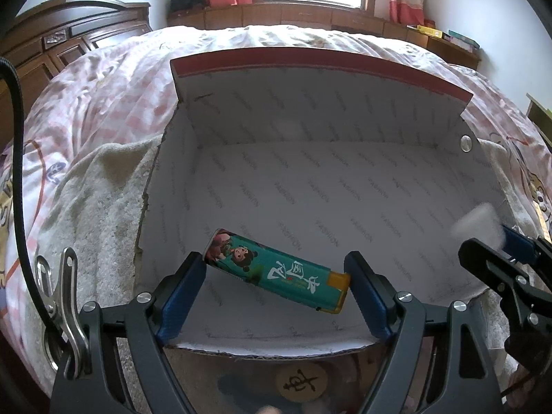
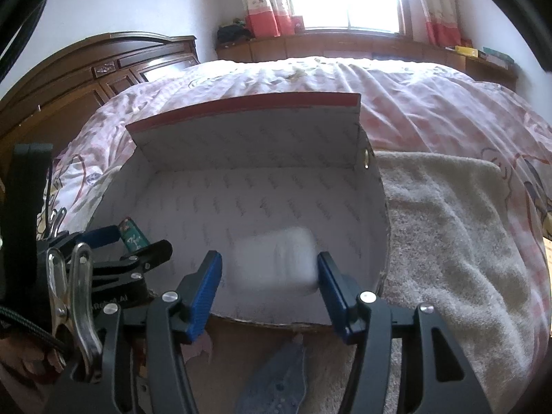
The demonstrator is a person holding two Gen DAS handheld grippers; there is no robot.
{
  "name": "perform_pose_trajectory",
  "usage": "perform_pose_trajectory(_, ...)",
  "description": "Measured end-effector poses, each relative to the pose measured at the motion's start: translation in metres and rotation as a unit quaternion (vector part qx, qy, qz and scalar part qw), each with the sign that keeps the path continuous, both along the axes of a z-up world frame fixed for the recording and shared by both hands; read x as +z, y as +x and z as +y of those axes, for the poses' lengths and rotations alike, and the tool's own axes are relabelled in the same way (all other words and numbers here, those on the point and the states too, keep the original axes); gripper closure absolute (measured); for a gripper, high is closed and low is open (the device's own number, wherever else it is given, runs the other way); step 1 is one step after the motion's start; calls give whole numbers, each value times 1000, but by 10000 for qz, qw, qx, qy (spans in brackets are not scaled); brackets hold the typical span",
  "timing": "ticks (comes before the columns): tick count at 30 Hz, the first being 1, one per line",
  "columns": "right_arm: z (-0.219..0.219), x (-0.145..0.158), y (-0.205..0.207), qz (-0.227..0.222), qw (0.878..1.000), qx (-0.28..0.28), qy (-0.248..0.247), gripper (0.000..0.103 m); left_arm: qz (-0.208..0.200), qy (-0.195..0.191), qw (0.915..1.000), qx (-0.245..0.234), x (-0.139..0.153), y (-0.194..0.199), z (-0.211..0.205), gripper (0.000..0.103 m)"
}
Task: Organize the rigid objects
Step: 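Lower both items into the box and open both grippers, then withdraw both grippers from the box and move the right toward the white jar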
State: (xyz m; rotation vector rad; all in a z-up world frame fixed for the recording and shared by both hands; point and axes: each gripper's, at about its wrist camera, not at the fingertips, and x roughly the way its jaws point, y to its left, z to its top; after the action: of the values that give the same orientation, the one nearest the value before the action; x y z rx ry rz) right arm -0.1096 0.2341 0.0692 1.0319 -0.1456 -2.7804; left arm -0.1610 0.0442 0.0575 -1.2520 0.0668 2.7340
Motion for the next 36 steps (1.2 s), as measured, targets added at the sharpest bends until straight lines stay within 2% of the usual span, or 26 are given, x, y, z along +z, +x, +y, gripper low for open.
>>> perform_pose_trajectory(3,3,1,1,29,10000,-73,-59,33,-38,37,10000,-17,1,-1,1,19)
perform_pose_trajectory(11,8,9,6,173,9997,-113,-122,31,4,176,9998,-53,4,2,1,19)
perform_pose_trajectory(15,8,12,10,253,9995,-87,-153,31,218,245,9993,-163,14,9,2,19)
perform_pose_trajectory(18,8,13,13,277,9995,-70,-139,30,364,157,9989,-248,19,12,6,19)
perform_pose_trajectory(24,10,14,16,295,9994,-87,-168,28,350,97,9987,-368,20,14,11,18)
perform_pose_trajectory(36,12,21,32,293,9994,-58,-173,28,317,303,9984,-364,28,37,3,18)
